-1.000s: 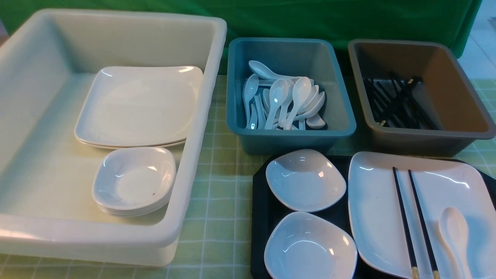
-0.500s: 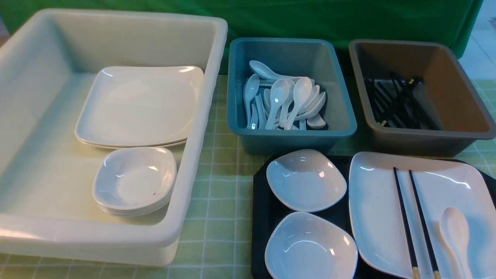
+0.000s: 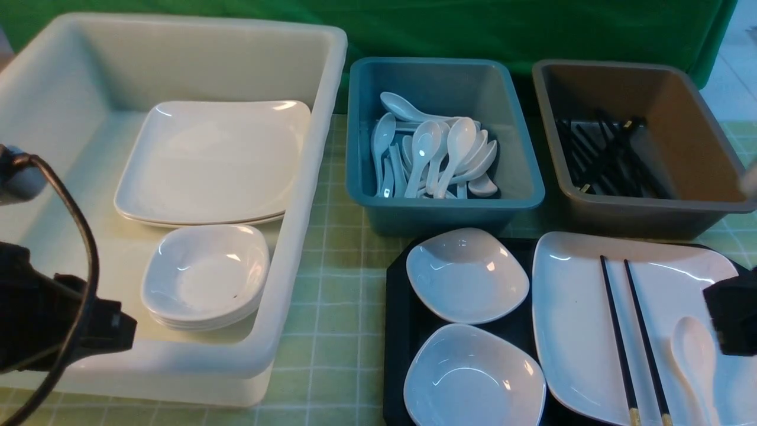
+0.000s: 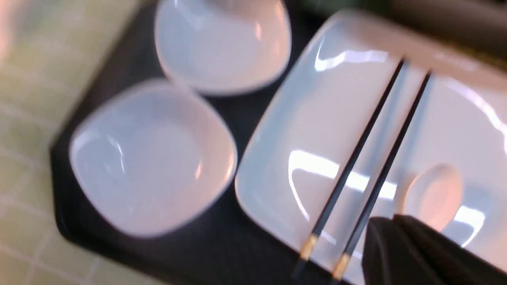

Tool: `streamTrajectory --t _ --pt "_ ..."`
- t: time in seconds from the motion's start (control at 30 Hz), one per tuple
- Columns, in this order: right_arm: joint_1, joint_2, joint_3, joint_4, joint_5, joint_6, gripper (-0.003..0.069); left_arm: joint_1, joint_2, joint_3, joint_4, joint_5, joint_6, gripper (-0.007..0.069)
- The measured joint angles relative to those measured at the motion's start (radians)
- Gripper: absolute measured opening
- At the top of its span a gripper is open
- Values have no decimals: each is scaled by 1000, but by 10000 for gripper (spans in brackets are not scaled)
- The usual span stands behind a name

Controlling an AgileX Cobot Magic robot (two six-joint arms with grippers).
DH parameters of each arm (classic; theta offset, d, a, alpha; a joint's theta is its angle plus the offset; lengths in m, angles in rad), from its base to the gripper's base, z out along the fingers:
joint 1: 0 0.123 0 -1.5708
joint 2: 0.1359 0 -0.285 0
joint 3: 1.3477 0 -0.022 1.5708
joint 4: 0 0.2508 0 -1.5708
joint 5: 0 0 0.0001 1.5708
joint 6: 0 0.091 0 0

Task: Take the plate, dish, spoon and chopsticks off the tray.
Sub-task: Use the right arm to grab a soup spoon from the plate

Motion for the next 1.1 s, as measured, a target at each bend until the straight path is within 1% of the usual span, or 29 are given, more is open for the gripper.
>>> streamTrajectory --t 0.07,0.13,0.17,0.2,0.23,0.27,0.33,0.37,0.4,0.43,0.5,0.6,0.63,0.67,0.7,0.73,0.77,0.83,0.9,1.0,1.1 --pt "-16 95 -33 2 36 -45 -3 0 0 1 -2 13 17 -6" --pt "-78 206 -53 9 66 -97 -6 0 0 1 -12 38 28 -14" --pt "-86 215 -55 10 67 -107 -7 0 0 1 -13 41 30 -16" --pt "-170 280 -58 30 77 -144 -8 0 0 1 -26 52 36 -19" --pt "-221 307 -58 51 83 -166 -8 0 0 1 -42 58 39 -19" --pt "-251 321 -58 57 85 -179 -8 0 0 1 -55 60 43 -20" --pt "-349 353 -58 98 92 -203 -4 0 0 1 -101 65 55 -20" --pt "-357 357 -58 100 92 -203 -1 0 0 1 -104 66 58 -20" --pt "-408 368 -58 109 94 -203 18 -1 0 1 -132 65 69 -20" --pt "-423 374 -57 111 94 -203 36 -5 0 1 -138 61 70 -20" --pt "-456 387 -42 113 85 -203 109 -25 1 -2 -138 47 74 -20" --pt "-469 415 10 116 42 -203 260 -127 30 -44 -101 14 47 -20" --pt "-469 418 14 117 35 -203 269 -127 30 -44 -98 14 43 -20" --pt "-469 445 43 121 -3 -196 340 -226 66 -89 -75 -9 -3 -20" --pt "-469 458 54 122 -16 -192 360 -284 90 -114 -54 -22 -28 -20" --pt "-469 460 57 122 -23 -189 363 -308 100 -124 -49 -29 -33 -20" --pt "-469 476 64 122 -39 -183 374 -386 128 -155 -15 -46 -66 -20" --pt "-469 496 66 125 -50 -179 376 -478 183 -190 39 -73 -112 -20" --pt "-469 527 66 141 -61 -177 376 -635 278 -257 125 -111 -182 -20" --pt "-469 561 66 156 -68 -177 376 -753 399 -329 190 -138 -223 -20" --pt "-469 584 66 171 -71 -176 376 -832 519 -412 208 -153 -227 -20"
